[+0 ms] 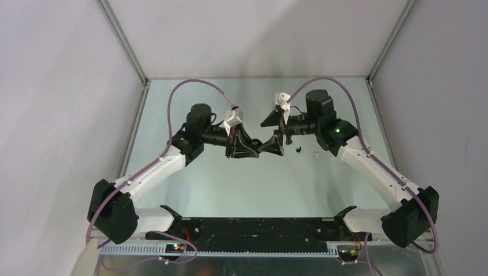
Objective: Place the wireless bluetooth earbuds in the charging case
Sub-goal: Open the charging case.
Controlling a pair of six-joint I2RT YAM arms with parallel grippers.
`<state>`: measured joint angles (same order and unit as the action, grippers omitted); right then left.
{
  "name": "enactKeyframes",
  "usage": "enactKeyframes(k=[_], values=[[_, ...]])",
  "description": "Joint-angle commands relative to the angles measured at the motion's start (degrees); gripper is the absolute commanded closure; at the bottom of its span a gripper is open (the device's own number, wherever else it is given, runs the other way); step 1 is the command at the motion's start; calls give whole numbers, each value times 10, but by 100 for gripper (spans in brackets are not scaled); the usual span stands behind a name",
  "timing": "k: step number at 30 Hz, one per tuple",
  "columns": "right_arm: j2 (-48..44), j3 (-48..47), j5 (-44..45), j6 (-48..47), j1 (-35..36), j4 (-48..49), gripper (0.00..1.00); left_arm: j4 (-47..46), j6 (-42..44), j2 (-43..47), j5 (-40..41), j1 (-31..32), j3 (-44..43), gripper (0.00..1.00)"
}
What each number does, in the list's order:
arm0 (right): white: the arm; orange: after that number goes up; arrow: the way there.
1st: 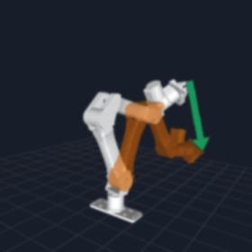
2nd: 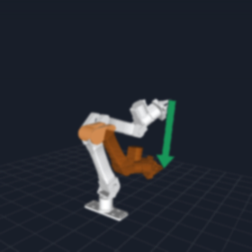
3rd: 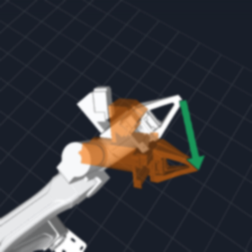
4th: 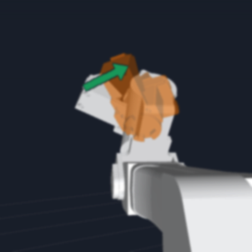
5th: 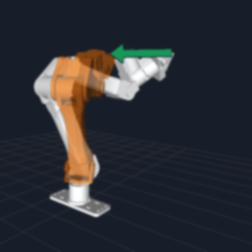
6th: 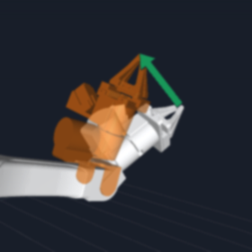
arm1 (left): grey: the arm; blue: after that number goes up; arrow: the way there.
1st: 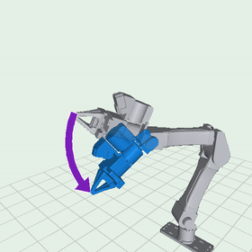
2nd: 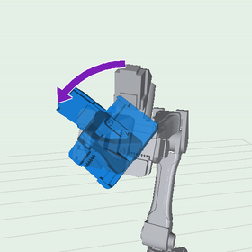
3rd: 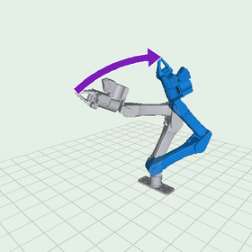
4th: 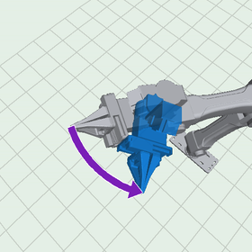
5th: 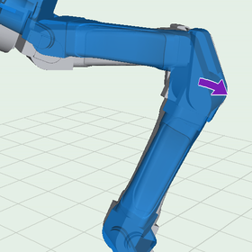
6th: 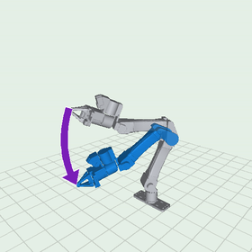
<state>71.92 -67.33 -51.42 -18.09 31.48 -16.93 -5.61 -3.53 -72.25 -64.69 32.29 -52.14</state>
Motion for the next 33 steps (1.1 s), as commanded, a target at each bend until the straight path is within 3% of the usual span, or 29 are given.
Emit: enactKeyframes(k=[1, 7, 16, 26, 33], values=[[-7, 4, 48, -7, 1, 18, 1, -8, 13, 4, 0, 7, 0, 100], [-24, 5, 88, -6, -18, 29, 1, 8, 29, 0, -2, 15, -2, 100], [-69, 5, -17, -7, -53, 9, 0, 21, 34, -6, 0, 19, -7, 100], [-74, 5, -30, -7, -69, 6, 1, 37, 57, -10, -1, 21, -11, 100], [-47, 5, -3, -27, -34, -6, 1, 51, 66, -12, 0, 24, -17, 100]])
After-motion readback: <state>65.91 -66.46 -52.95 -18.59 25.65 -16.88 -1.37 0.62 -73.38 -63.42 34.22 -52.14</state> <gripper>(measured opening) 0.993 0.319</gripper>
